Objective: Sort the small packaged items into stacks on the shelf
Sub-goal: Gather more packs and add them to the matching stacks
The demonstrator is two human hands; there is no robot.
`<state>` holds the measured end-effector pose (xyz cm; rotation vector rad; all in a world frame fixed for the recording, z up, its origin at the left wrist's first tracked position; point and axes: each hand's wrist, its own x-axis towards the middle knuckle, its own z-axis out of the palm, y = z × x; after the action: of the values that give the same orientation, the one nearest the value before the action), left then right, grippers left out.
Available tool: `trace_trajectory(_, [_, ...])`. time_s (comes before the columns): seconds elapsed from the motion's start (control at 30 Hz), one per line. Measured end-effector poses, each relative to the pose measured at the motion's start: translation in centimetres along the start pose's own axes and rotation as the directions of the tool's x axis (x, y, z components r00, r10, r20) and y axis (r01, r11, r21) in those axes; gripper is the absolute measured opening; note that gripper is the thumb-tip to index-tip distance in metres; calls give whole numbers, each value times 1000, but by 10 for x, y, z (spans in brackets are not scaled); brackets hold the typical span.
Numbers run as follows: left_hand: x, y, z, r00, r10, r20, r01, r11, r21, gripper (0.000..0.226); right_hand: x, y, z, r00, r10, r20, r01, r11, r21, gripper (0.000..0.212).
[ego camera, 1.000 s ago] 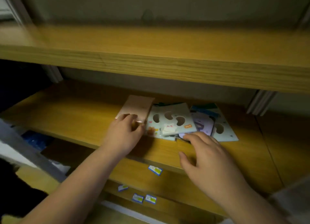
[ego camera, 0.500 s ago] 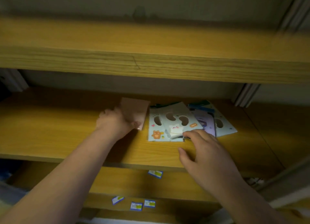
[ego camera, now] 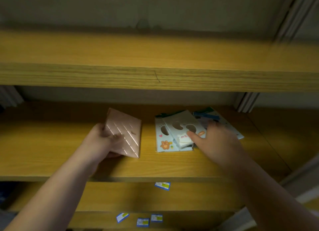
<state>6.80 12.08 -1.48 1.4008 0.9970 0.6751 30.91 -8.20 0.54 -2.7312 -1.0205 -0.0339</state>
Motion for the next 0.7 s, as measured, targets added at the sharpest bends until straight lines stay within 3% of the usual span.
trace_trajectory(0.07, [-7, -1, -2, 1000, 5, 11, -4, 997, -79, 27, 11, -8, 5, 999, -10, 48, 16, 992, -123, 98])
trace_trajectory(0.13, [-14, -3, -5, 1000, 19, 21, -16, 992, -122, 26, 17, -13, 8, 998, -25, 53, 32, 988, -151, 95])
trace_trajectory(0.23, [-24, -5, -8, 998, 45, 33, -39, 984, -171, 24, 23, -15, 4, 994, -24, 102, 20, 999, 38, 69])
trace_trajectory(0.37, [-30, -4, -4, 998, 59, 37, -50, 978, -203, 22, 27, -14, -1, 988, -51, 147, 27, 986, 165, 64])
trace_trajectory(0.47, [-30, -2, 6, 997, 55, 52, -42, 976, -213, 23, 23, -8, 1, 993, 9, 116, -42, 956, 289, 45])
trace_trajectory(0.53, [-31, -2, 15, 996, 57, 62, -42, 975, -219, 22, 15, -3, -1, 993, 34, 111, -83, 878, 471, 31])
trace_trajectory(0.63, [-34, -3, 28, 997, 58, 55, -43, 968, -248, 19, -9, 6, -11, 981, 81, 175, -188, 598, 779, 16])
trace_trajectory(0.7, [-38, -4, 37, 996, 58, 60, -40, 964, -263, 18, -28, 16, -18, 966, 97, 240, -258, 441, 860, 16])
